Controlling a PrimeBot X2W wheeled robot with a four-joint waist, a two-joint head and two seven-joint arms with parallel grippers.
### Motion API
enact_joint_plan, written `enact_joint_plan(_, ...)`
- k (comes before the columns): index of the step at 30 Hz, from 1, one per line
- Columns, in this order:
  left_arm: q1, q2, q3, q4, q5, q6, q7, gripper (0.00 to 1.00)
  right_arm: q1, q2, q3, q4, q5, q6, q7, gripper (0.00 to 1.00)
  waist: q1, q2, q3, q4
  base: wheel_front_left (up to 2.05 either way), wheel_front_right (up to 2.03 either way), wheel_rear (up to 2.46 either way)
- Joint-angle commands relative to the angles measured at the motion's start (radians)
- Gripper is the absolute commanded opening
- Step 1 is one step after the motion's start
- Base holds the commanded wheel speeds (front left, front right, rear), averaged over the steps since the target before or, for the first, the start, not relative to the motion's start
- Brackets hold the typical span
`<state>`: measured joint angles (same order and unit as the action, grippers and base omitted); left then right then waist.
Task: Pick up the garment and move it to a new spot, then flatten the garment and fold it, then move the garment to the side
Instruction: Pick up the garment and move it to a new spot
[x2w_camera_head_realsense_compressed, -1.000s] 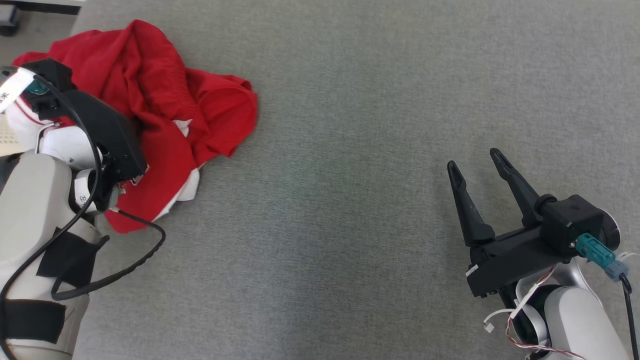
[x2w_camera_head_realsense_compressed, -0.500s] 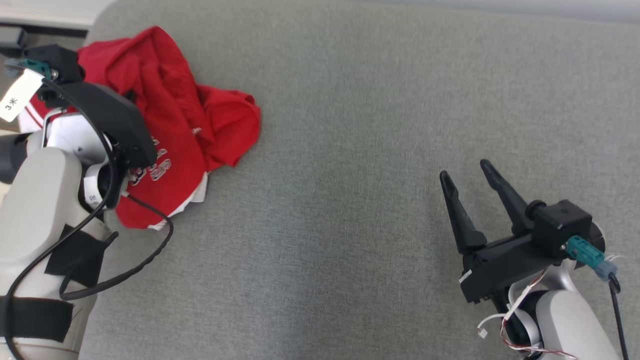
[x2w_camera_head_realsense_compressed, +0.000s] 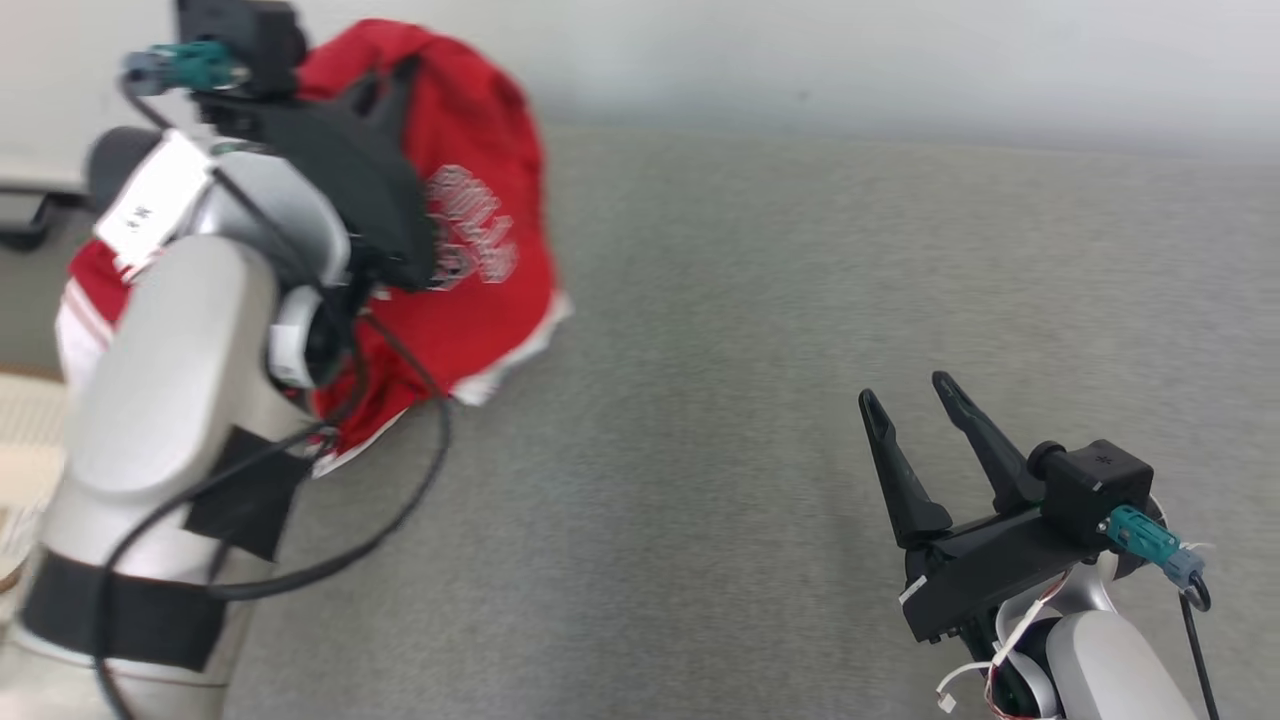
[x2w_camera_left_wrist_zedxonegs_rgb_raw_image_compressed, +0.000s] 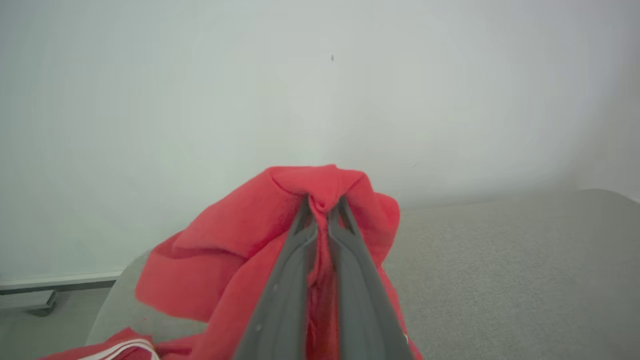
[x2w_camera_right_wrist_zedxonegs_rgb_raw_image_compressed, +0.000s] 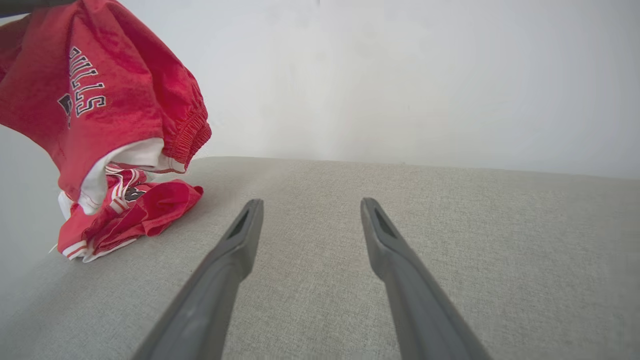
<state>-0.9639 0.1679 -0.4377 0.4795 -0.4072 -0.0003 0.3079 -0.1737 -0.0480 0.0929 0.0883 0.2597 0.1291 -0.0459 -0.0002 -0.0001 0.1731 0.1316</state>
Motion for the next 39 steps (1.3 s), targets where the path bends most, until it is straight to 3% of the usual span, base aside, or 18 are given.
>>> enact_joint_plan(1, -0.004, -0.007, -0.008, -0.004, -0.004, -0.003, 0.003, 0.00, 0.006, -0.004, 0.001, 0.003, 0.009, 0.003, -0.008, 1.00, 0.0002, 0.0001, -0.047, -0.059, 0.00, 0.00, 0.00)
enact_joint_plan(9, -0.006, -0.073, -0.078, -0.024, -0.025, -0.044, 0.016, 0.00, -0.003, -0.004, 0.007, 0.030, 0.030, 0.003, -0.024, 1.00, 0.0002, 0.0001, -0.068, -0.195, 0.00, 0.00, 0.00)
enact_joint_plan(19, 0.037, -0.110, -0.147, 0.013, -0.066, -0.041, -0.035, 0.00, -0.020, -0.004, 0.008, 0.052, 0.050, 0.003, -0.045, 1.00, 0.0002, 0.0001, -0.034, -0.356, 0.00, 0.00, 0.00)
enact_joint_plan(24, 0.084, -0.113, -0.171, 0.059, -0.103, -0.027, -0.069, 0.00, -0.025, -0.004, 0.012, 0.060, 0.055, 0.003, -0.055, 1.00, 0.0002, 0.0001, -0.025, -0.390, 0.00, 0.00, 0.00)
enact_joint_plan(33, 0.136, -0.092, -0.195, 0.248, -0.083, 0.006, -0.119, 0.02, -0.031, -0.004, 0.029, 0.070, 0.064, 0.003, -0.063, 1.00, 0.0002, 0.0001, -0.017, -0.385, 0.00, 0.00, 0.00)
enact_joint_plan(35, 0.133, -0.091, -0.192, 0.285, -0.082, 0.011, -0.140, 1.00, -0.032, -0.004, 0.030, 0.072, 0.064, 0.003, -0.063, 1.00, 0.0002, 0.0001, -0.016, -0.376, 0.00, 0.00, 0.00)
enact_joint_plan(39, 0.117, -0.084, -0.177, 0.346, -0.085, 0.023, -0.192, 1.00, -0.034, -0.004, 0.035, 0.075, 0.064, 0.003, -0.062, 1.00, 0.0002, 0.0001, -0.016, -0.358, 0.00, 0.00, 0.00)
